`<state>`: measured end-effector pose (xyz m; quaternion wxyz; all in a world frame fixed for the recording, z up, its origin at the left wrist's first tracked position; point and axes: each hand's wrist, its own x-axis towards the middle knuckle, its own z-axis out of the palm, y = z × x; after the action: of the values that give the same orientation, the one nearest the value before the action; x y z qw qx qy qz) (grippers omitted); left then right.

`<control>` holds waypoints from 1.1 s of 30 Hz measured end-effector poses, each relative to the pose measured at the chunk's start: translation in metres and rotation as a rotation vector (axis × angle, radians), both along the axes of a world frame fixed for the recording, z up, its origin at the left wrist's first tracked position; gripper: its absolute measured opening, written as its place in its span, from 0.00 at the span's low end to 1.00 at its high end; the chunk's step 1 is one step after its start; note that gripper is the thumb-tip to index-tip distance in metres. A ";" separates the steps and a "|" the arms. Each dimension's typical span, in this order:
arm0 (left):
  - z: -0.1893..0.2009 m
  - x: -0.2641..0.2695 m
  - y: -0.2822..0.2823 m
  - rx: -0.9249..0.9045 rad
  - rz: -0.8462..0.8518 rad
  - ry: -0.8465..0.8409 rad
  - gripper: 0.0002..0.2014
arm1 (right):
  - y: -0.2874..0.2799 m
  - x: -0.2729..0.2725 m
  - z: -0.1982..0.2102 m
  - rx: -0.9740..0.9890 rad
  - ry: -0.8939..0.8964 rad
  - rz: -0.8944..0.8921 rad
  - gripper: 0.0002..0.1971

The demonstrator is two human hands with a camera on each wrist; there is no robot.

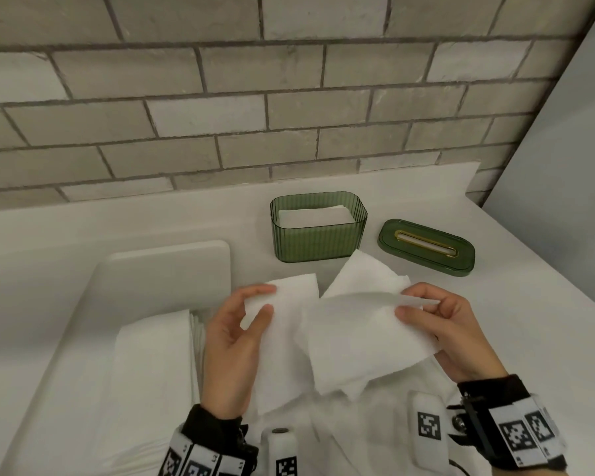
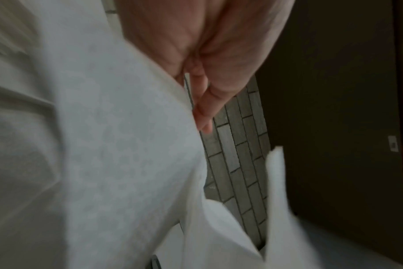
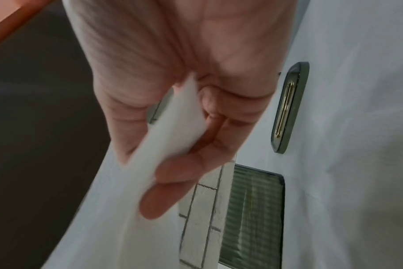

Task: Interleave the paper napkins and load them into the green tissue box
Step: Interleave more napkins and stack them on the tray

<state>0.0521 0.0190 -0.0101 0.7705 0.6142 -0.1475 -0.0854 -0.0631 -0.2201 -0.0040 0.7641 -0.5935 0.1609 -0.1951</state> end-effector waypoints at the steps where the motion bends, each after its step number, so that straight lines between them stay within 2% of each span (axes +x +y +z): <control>1: -0.001 0.001 -0.001 0.039 0.007 -0.015 0.13 | -0.001 -0.001 0.000 -0.003 -0.018 0.034 0.10; 7: 0.007 0.000 -0.011 0.118 -0.095 -0.030 0.10 | 0.003 -0.001 0.023 -0.121 -0.203 0.386 0.05; 9: 0.011 -0.005 -0.015 0.129 -0.191 0.005 0.20 | 0.004 0.002 0.027 -0.145 -0.202 0.430 0.08; 12: 0.021 -0.013 -0.021 0.065 -0.292 0.071 0.23 | 0.006 0.006 0.027 -0.174 -0.175 0.418 0.09; 16: 0.026 -0.021 -0.024 -0.016 -0.342 0.049 0.11 | 0.006 0.007 0.024 -0.234 -0.135 0.384 0.11; 19: 0.027 -0.023 -0.022 -0.022 -0.349 0.037 0.13 | 0.006 0.006 0.029 -0.315 -0.102 0.398 0.11; 30: 0.027 -0.022 -0.018 0.009 -0.239 -0.025 0.10 | 0.010 0.013 0.044 -0.424 -0.074 0.382 0.09; 33: 0.027 -0.022 -0.017 -0.002 -0.175 -0.088 0.16 | 0.007 0.014 0.041 -0.453 -0.043 0.271 0.10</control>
<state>0.0300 0.0018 0.0173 0.7537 0.6012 -0.2341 -0.1251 -0.0491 -0.2131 0.0366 0.6342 -0.7612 0.0159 -0.1344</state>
